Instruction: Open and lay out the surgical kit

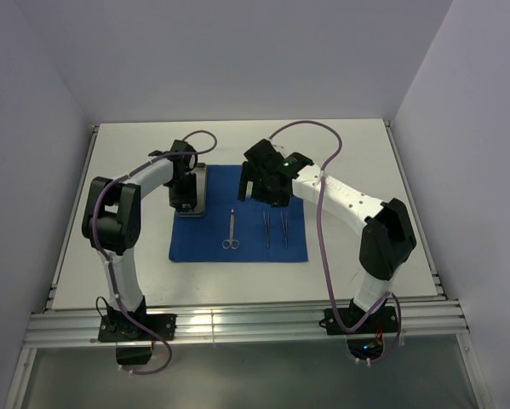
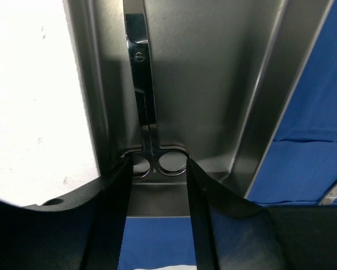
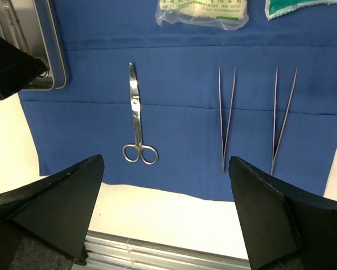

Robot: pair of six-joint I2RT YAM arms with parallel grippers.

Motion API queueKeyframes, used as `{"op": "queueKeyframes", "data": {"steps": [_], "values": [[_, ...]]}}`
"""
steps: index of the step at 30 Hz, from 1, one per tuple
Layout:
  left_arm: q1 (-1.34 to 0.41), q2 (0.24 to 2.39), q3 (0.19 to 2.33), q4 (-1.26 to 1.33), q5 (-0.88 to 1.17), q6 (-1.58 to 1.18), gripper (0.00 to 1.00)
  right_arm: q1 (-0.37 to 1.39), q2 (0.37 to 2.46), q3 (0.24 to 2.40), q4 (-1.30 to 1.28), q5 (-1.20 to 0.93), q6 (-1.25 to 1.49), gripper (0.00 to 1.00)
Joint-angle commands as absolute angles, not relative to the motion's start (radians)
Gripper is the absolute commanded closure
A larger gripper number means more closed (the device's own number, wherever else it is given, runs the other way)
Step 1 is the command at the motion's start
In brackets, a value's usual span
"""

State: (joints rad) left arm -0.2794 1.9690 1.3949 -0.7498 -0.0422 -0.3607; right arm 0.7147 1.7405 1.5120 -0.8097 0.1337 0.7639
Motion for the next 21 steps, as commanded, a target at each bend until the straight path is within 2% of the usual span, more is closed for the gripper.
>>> {"op": "queueKeyframes", "data": {"steps": [1,5,21], "values": [[-0.282,1.999,1.434,-0.743,-0.008,-0.350,0.56,0.700,1.713,1.500,-0.776,0.133,0.747,0.00],[-0.282,2.022,1.442,-0.706,-0.008,-0.325,0.62,0.695,1.720,1.497,-0.775,0.126,0.741,0.00],[-0.282,2.115,1.575,-0.649,-0.008,-0.265,0.69,0.687,1.733,1.493,-0.765,0.097,0.732,0.00]]}}
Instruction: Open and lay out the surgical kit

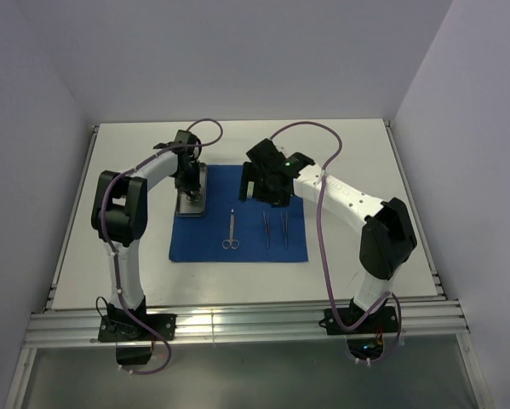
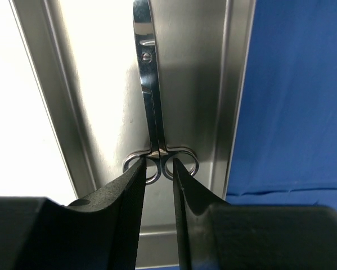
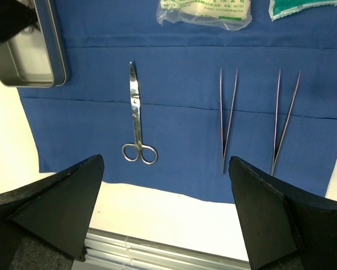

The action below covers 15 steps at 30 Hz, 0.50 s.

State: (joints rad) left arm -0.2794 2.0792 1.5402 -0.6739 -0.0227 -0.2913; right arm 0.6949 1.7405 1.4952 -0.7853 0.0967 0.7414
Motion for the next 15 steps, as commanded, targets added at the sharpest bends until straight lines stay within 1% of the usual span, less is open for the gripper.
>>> {"op": "queueKeyframes", "data": {"steps": [1,3,6,7,8,9,11,12,15], "values": [[-0.282,2.123,1.585,-0.650,-0.008,-0.264,0.70,0.686,1.733,1.493,-0.765,0.095,0.730,0.00],[-0.282,2.128,1.588,-0.650,-0.011,-0.255,0.69,0.686,1.733,1.491,-0.765,0.095,0.727,0.00],[-0.282,2.128,1.588,-0.658,-0.023,-0.244,0.64,0.686,1.735,1.493,-0.764,0.092,0.727,0.00],[-0.284,2.129,1.585,-0.664,-0.031,-0.241,0.59,0.686,1.736,1.494,-0.764,0.087,0.727,0.00],[-0.284,2.131,1.585,-0.669,-0.041,-0.238,0.57,0.686,1.736,1.494,-0.761,0.084,0.729,0.00],[-0.282,2.134,1.585,-0.675,-0.049,-0.236,0.53,0.686,1.738,1.496,-0.761,0.081,0.730,0.00],[-0.282,2.135,1.572,-0.684,-0.061,-0.229,0.49,0.686,1.738,1.497,-0.761,0.078,0.730,0.00],[-0.282,2.137,1.559,-0.686,-0.066,-0.222,0.48,0.686,1.738,1.497,-0.761,0.078,0.730,0.00],[-0.282,2.138,1.539,-0.690,-0.077,-0.213,0.48,0.686,1.735,1.496,-0.761,0.081,0.730,0.00]]}}
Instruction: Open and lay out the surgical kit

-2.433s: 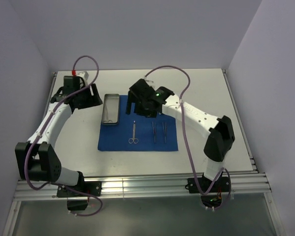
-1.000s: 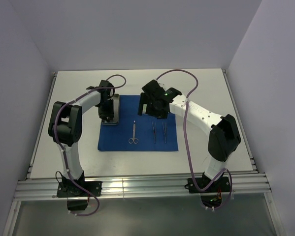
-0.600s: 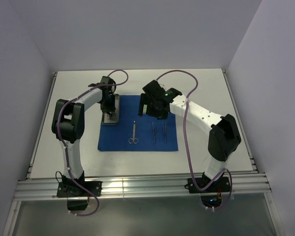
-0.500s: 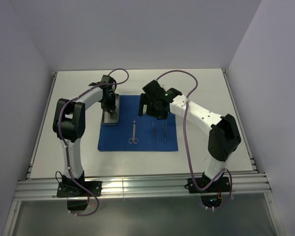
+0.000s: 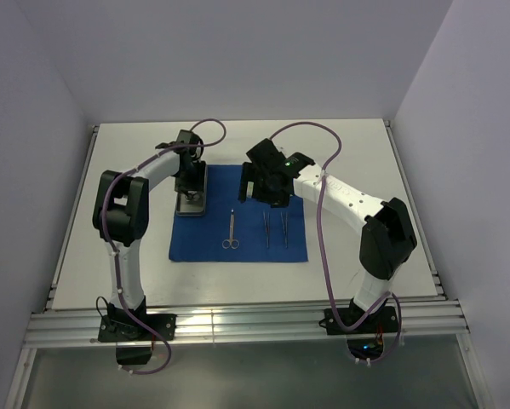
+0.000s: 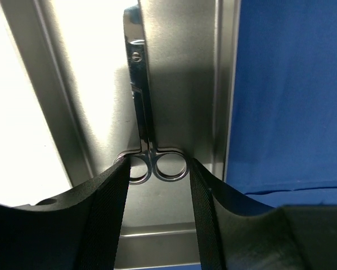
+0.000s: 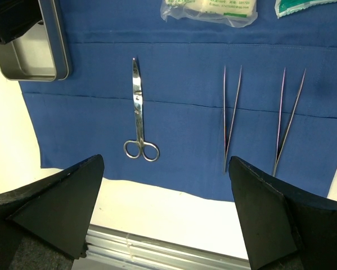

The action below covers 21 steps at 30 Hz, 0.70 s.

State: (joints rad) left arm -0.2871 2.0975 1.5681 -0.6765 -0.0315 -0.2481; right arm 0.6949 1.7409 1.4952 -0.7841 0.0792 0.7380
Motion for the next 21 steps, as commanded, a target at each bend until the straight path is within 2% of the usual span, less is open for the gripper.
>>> {"op": "queueKeyframes", "data": {"steps": [1,4,6,10,17,21], "values": [[-0.282,2.137,1.519,-0.686,-0.083,-0.213,0.48,0.686,1.733,1.494,-0.761,0.081,0.730,0.00],[-0.282,2.132,1.494,-0.666,-0.086,-0.212,0.45,0.684,1.735,1.493,-0.761,0.080,0.730,0.00],[-0.282,2.132,1.490,-0.657,-0.081,-0.209,0.37,0.684,1.736,1.494,-0.761,0.078,0.730,0.00],[-0.282,2.126,1.483,-0.637,-0.074,-0.203,0.34,0.684,1.738,1.497,-0.761,0.078,0.729,0.00],[-0.281,2.100,1.480,-0.618,-0.014,-0.209,0.47,0.684,1.744,1.496,-0.758,0.069,0.726,0.00],[-0.279,2.056,1.467,-0.595,0.031,-0.218,0.60,0.684,1.740,1.493,-0.758,0.069,0.723,0.00]]}}
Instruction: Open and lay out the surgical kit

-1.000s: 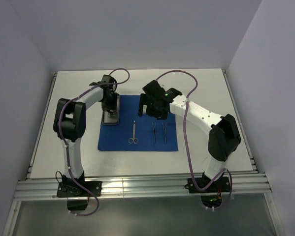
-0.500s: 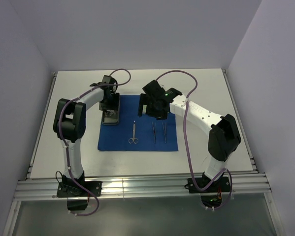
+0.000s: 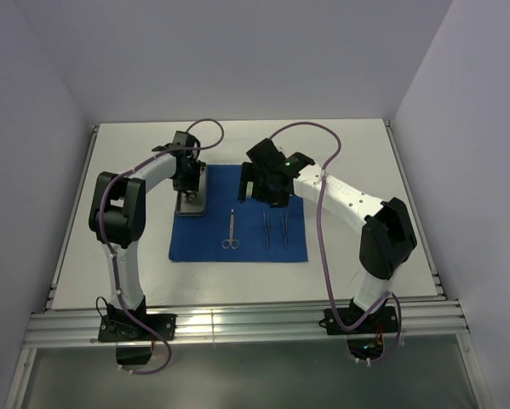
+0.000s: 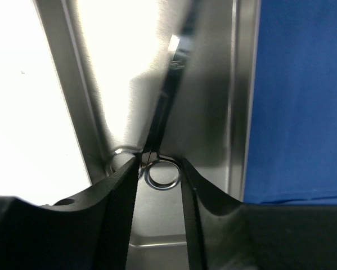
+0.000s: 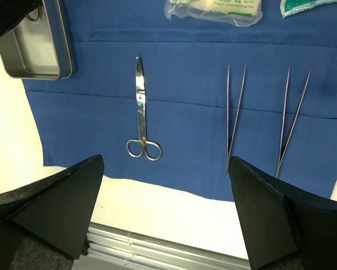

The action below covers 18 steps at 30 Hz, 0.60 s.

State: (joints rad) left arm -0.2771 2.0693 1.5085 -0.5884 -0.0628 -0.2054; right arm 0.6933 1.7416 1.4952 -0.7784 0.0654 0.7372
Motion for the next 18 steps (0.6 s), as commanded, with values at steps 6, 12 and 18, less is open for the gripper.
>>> {"op": "queueKeyframes", "data": {"steps": [6,12,18], "values": [[-0.259,2.037,1.483,-0.603,0.115,-0.238,0.68,0.684,1.735,1.486,-0.755,0.066,0.719,0.00],[-0.229,2.039,1.489,-0.618,0.161,-0.253,0.71,0.684,1.732,1.486,-0.752,0.058,0.718,0.00],[-0.222,2.042,1.483,-0.623,0.134,-0.235,0.75,0.684,1.732,1.483,-0.749,0.057,0.716,0.00]]}}
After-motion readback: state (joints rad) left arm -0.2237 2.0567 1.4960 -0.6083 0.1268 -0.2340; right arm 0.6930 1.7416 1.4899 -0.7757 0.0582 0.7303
